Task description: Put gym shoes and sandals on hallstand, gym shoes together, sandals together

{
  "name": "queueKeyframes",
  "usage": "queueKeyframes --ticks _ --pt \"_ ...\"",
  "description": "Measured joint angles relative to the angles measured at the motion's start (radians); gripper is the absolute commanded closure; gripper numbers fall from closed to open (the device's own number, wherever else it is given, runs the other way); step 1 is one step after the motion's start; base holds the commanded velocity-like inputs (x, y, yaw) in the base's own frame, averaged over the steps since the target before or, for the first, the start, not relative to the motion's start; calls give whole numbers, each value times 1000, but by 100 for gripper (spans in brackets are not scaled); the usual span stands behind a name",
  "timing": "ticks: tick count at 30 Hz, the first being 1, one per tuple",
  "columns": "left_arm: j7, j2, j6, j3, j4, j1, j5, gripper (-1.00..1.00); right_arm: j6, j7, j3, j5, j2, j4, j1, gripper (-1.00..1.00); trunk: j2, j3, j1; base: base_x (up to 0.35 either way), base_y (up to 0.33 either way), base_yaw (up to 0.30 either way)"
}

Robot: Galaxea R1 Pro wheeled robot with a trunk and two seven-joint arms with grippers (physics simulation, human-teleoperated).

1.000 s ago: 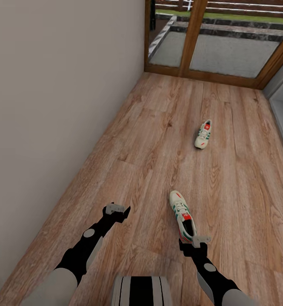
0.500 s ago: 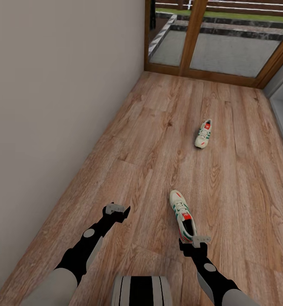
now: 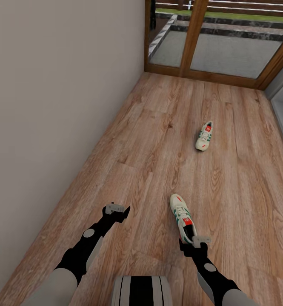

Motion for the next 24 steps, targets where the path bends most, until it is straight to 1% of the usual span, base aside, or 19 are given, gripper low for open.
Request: queueKeyframes --ticks 13,14,24 --pt "0 0 1 -1 0 -1 0 -100 0 0 0 0 1 0 0 -100 0 0 0 7 0 0" --pt "0 0 1 -1 0 -1 0 -100 0 0 1 0 1 0 0 100 0 0 0 0 0 0" --pt "-1 1 1 -3 0 -1 1 -100 0 0 1 2 3 -2 0 100 0 0 0 0 0 0"
